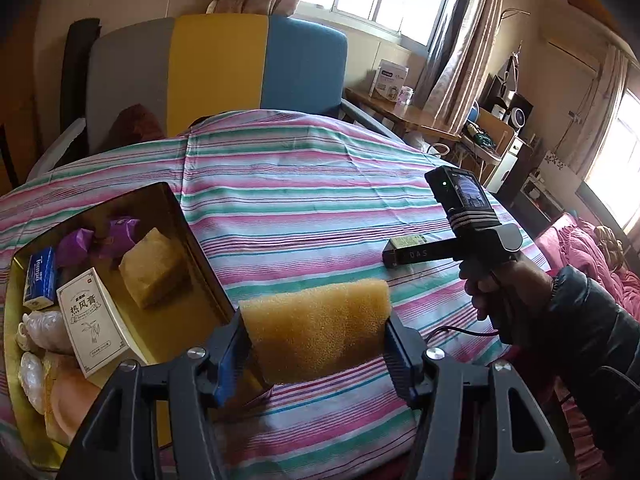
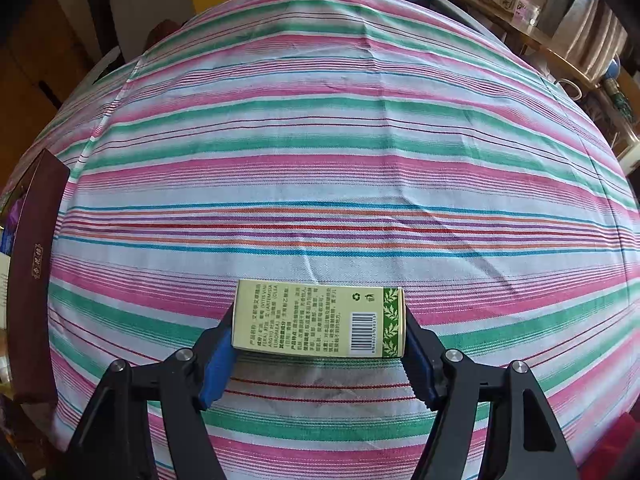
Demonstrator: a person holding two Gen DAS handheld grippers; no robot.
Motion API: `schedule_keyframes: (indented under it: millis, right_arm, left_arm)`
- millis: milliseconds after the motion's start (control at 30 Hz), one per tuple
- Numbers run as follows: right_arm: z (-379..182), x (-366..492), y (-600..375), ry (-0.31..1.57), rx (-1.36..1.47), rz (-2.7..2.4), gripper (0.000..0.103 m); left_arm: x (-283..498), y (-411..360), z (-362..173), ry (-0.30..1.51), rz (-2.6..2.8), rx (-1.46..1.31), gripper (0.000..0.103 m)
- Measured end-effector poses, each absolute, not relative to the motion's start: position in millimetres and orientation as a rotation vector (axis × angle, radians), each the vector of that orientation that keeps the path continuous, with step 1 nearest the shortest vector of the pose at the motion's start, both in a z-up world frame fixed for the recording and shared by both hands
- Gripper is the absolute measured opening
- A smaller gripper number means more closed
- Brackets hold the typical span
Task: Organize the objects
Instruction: 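Carry sponge into gold tray and open left tool while right tool lifts green box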
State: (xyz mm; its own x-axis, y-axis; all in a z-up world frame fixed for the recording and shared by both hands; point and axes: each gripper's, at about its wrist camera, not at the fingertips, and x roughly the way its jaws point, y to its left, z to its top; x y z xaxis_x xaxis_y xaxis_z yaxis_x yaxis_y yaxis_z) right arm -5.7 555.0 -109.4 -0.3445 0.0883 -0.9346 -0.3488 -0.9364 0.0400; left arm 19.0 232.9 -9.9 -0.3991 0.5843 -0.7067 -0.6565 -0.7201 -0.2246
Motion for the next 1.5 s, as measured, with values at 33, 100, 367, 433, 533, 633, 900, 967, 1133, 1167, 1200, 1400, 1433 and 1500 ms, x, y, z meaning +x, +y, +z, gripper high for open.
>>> schedule_keyframes:
  millis: [33, 100, 367, 433, 533, 633, 900, 967, 1133, 1167, 1200, 1400, 1433, 1500]
  right_arm:
    - [-108.9, -6.0, 554.5, 0.337, -1.613, 2.352, 0.072]
    - [-112.8, -8.5, 552.0, 0.333, -1.612, 2.352, 0.072]
    - [-116.0, -10.2, 549.6, 0.317, -1.616, 2.353, 0.072]
    - [-116.1, -10.8, 548.6, 0.309, -1.619, 2.354, 0.072]
    - [-117.1, -11.8, 545.7, 0.303, -1.623, 2.358, 0.072]
    - [-118.3, -12.4, 543.8, 0.296, -1.625, 2.360, 0.072]
    - [-119.6, -12.5, 543.6, 0.298, -1.625, 2.361, 0.072]
    - [-119.7, -12.5, 543.7, 0.298, -1.625, 2.361, 0.072]
    - [-119.8, -12.8, 543.8, 0.299, -1.625, 2.361, 0.072]
    - [-120.2, -12.5, 544.0, 0.299, -1.625, 2.361, 0.072]
    - [-120.2, -12.5, 543.8, 0.299, -1.625, 2.361, 0.072]
    - [-120.3, -12.5, 544.6, 0.298, -1.625, 2.362, 0.072]
    - [-120.2, -12.5, 544.4, 0.298, -1.625, 2.362, 0.072]
    - [-120.3, -12.5, 544.5, 0.298, -1.625, 2.362, 0.072]
  left_arm:
    - [18.3, 229.9, -9.8, 0.106, 2.139, -1.040, 0.061]
    - [14.9, 218.3, -5.3, 0.069, 2.139, -1.039, 0.061]
    - [-27.3, 87.2, 22.4, -0.232, 2.343, -1.070, 0.061]
    - [-32.7, 48.3, 21.7, -0.289, 2.420, -1.092, 0.061]
    - [-36.3, -1.9, 13.2, -0.372, 2.506, -1.149, 0.061]
    - [-36.1, -25.5, -0.4, -0.409, 2.532, -1.205, 0.061]
    - [-62.2, 16.4, -35.3, -0.267, 2.422, -1.327, 0.061]
    - [-72.8, 26.6, -41.4, -0.252, 2.410, -1.347, 0.061]
    - [-94.5, 44.2, -62.3, -0.188, 2.398, -1.429, 0.061]
    - [-97.4, 45.9, -66.1, -0.175, 2.398, -1.447, 0.061]
    - [-100.0, 46.6, -70.2, -0.174, 2.392, -1.461, 0.061]
    - [-102.9, 50.1, -68.0, -0.150, 2.413, -1.436, 0.078]
    - [-100.7, 48.5, -65.4, -0.162, 2.410, -1.424, 0.081]
    - [-97.3, 44.6, -60.2, -0.163, 2.432, -1.408, 0.082]
